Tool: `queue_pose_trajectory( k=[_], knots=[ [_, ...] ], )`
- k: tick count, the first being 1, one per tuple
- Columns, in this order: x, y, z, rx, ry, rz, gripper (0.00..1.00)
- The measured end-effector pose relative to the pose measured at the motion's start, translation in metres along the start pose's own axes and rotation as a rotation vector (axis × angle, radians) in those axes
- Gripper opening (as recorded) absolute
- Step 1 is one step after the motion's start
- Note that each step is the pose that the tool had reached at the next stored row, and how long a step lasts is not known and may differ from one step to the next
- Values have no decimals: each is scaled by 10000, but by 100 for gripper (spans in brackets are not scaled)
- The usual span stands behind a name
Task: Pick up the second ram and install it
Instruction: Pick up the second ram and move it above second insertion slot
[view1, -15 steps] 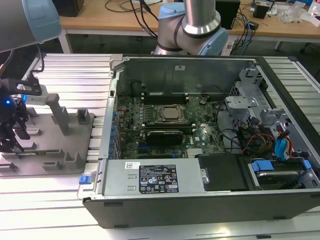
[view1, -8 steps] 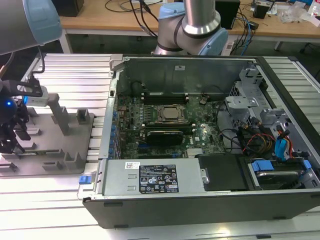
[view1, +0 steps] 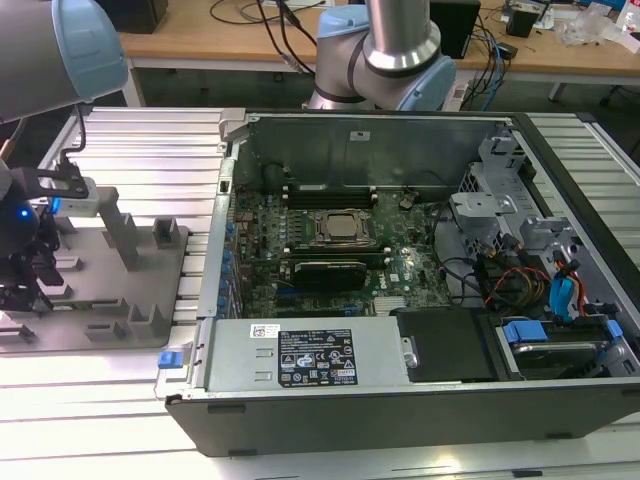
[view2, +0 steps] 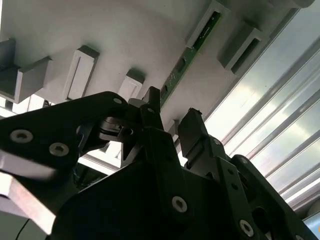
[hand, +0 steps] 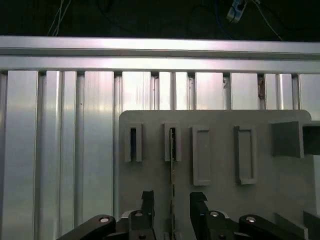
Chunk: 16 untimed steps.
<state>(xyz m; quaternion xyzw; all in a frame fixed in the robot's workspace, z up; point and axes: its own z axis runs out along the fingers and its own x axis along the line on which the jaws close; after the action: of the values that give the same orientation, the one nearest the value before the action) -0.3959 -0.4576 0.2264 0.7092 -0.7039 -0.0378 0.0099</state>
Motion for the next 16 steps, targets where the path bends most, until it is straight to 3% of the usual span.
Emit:
queue_pose_trajectory(
  k=[5, 11, 12, 14, 16],
  knots=[
    [1, 30, 133, 10, 24, -354, 40],
    [-11, 49, 192, 19, 31, -382, 40],
    [-11, 49, 192, 18, 31, -383, 39],
    [-12, 49, 192, 19, 31, -382, 25],
    [-11, 49, 192, 19, 32, -382, 25]
  ],
)
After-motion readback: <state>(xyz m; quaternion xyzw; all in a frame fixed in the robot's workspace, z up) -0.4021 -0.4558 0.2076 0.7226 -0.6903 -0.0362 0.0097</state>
